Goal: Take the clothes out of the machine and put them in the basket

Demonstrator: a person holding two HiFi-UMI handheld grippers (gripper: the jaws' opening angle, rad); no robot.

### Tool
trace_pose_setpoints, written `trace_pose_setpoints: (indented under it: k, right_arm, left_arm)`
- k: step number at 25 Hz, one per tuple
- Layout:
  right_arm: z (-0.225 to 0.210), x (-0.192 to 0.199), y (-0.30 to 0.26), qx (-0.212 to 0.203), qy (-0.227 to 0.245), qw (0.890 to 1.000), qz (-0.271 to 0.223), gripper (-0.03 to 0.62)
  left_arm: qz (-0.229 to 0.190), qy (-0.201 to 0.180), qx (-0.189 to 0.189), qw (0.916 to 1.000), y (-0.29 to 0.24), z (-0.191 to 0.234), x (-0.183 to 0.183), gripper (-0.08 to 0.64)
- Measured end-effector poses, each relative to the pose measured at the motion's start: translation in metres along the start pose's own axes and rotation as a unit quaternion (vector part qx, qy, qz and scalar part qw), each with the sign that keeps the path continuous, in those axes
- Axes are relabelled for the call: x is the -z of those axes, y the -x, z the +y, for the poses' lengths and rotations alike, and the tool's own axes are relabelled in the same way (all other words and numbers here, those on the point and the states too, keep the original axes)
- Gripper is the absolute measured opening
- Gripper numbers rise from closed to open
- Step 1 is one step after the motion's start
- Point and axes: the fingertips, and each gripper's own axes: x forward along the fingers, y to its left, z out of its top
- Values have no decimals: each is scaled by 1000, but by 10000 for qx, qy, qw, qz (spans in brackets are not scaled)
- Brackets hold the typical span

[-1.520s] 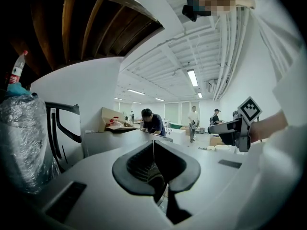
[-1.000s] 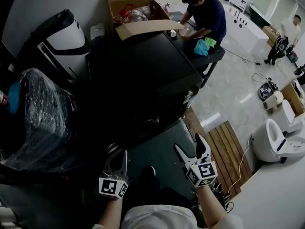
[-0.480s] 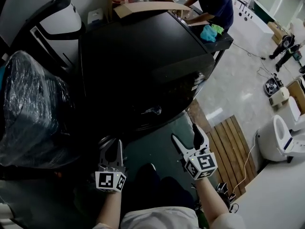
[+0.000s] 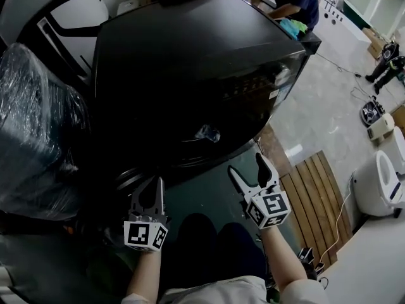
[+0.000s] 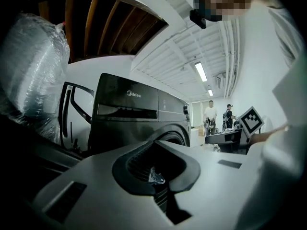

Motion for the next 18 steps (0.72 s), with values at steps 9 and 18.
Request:
trace_pose_setpoints:
  k: [9, 18]
  right_arm:
    - [-11, 73, -10, -130, 138, 9997, -180, 380]
    - [-15, 123, -4, -218, -25, 9997, -67, 371]
  left_arm:
    - [-155, -22, 8, 9999, 7, -9, 68, 20]
    - [-294, -161, -61, 9994, 15, -29, 99, 20]
